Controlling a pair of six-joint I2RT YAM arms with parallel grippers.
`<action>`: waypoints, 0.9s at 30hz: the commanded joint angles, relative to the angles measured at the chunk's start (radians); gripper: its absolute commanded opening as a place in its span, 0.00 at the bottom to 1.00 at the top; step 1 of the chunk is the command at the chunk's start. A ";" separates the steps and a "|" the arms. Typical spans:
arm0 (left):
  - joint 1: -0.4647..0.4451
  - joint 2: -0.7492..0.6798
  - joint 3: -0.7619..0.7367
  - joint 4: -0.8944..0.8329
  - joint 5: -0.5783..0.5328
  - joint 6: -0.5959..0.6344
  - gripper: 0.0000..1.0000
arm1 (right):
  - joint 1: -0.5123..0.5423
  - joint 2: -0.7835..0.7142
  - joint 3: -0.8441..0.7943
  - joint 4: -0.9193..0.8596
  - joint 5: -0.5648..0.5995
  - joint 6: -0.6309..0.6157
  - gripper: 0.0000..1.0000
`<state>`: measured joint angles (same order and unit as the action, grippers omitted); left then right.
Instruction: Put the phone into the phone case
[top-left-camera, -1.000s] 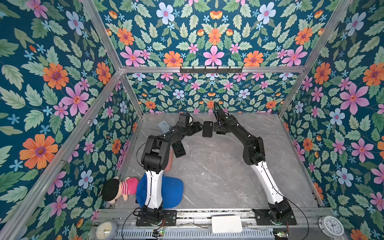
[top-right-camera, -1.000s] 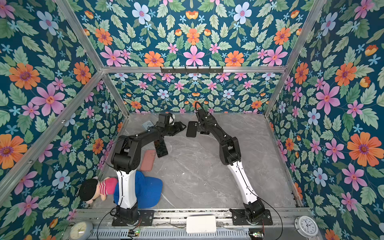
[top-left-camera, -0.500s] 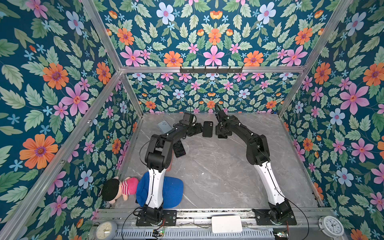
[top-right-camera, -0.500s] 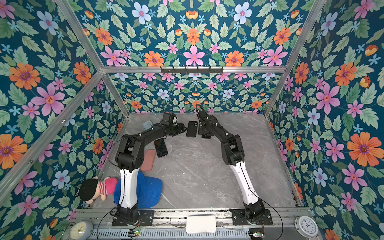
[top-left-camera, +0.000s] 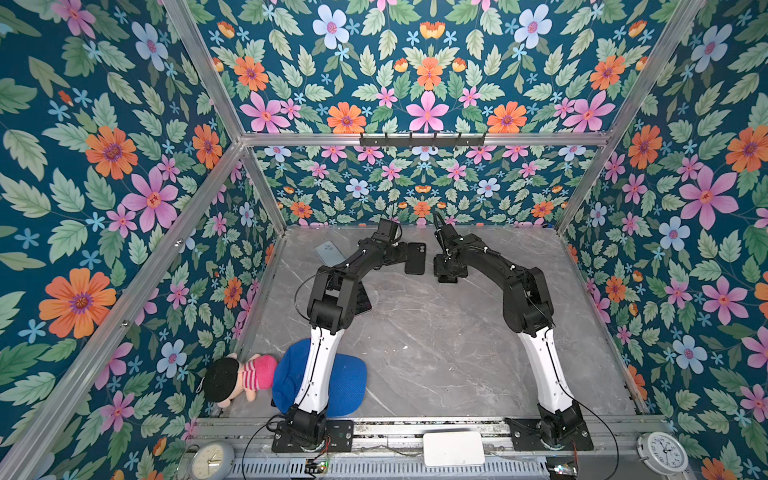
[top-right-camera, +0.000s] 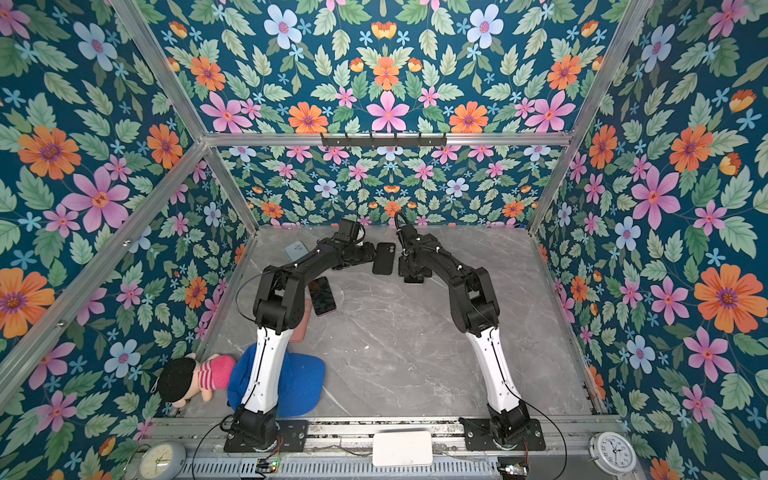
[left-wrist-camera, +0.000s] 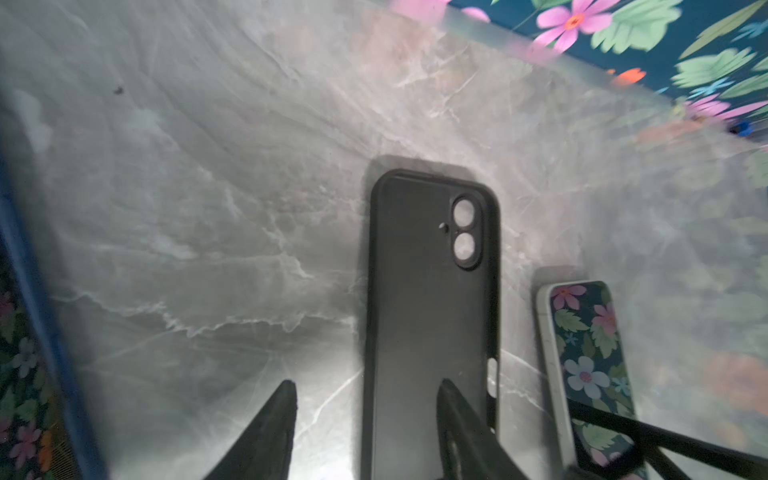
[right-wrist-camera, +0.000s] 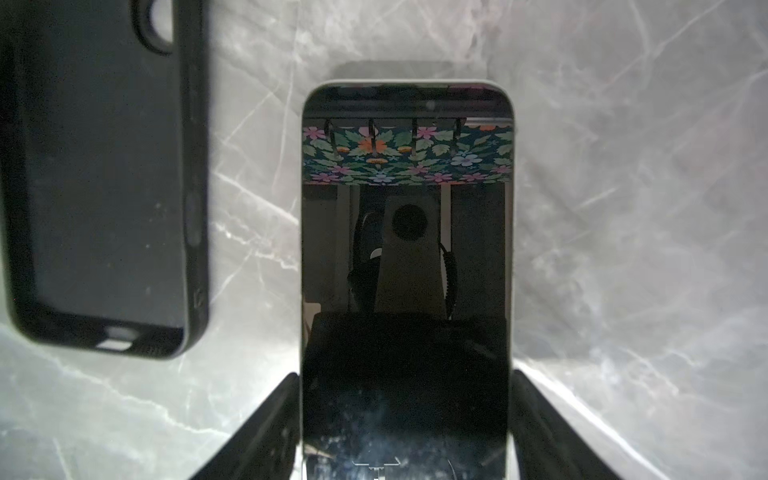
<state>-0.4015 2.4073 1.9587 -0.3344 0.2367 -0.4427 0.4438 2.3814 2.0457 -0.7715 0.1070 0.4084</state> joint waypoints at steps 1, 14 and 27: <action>-0.009 0.019 0.016 -0.052 -0.006 0.033 0.54 | 0.000 -0.036 -0.037 0.059 -0.005 -0.006 0.62; -0.031 0.020 -0.005 -0.135 -0.047 0.047 0.17 | 0.012 -0.136 -0.183 0.135 -0.029 -0.003 0.59; -0.054 -0.030 -0.090 -0.138 -0.053 0.029 0.02 | 0.013 -0.219 -0.319 0.211 -0.041 0.006 0.57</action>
<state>-0.4538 2.3859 1.8931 -0.3908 0.1936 -0.4107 0.4561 2.1834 1.7447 -0.6102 0.0624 0.4091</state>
